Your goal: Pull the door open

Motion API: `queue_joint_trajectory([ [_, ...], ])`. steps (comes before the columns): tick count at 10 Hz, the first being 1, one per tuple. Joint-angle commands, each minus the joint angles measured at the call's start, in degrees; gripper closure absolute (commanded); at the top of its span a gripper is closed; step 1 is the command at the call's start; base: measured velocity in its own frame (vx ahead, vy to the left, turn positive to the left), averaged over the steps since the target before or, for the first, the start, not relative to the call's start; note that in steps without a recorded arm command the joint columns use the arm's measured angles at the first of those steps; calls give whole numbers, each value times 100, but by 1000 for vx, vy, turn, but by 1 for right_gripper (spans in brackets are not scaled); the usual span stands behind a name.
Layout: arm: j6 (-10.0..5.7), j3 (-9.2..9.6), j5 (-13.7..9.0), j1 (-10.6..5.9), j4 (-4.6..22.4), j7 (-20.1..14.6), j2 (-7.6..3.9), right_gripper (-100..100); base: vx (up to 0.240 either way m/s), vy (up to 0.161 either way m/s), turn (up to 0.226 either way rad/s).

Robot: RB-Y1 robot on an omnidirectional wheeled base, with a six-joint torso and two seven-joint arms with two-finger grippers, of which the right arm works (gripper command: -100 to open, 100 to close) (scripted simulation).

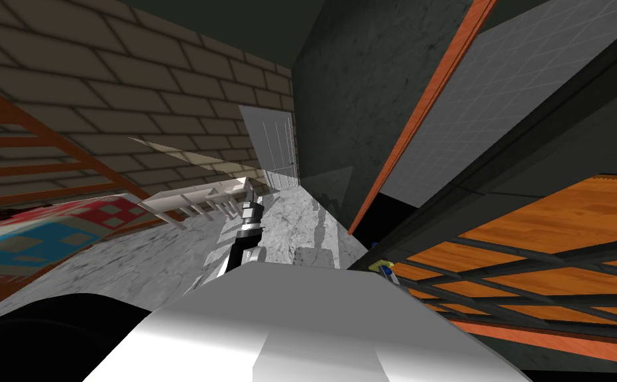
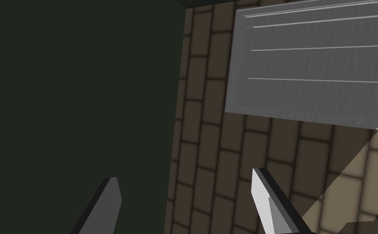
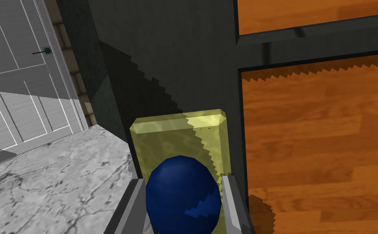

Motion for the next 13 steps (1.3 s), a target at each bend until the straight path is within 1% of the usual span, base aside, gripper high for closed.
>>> queue_joint_trajectory([
  [1,-107,66,70,7,62,-45,-32,100,-178,-25,56],
  [4,-255,183,196,29,94,-116,-104,100,-190,-41,76],
  [7,-362,267,287,46,118,-167,-157,100,-188,-30,50],
  [8,-309,264,278,38,105,-149,-139,100,-76,-10,18],
  [13,-408,332,333,-93,288,-259,-220,100,-190,-30,123],
])
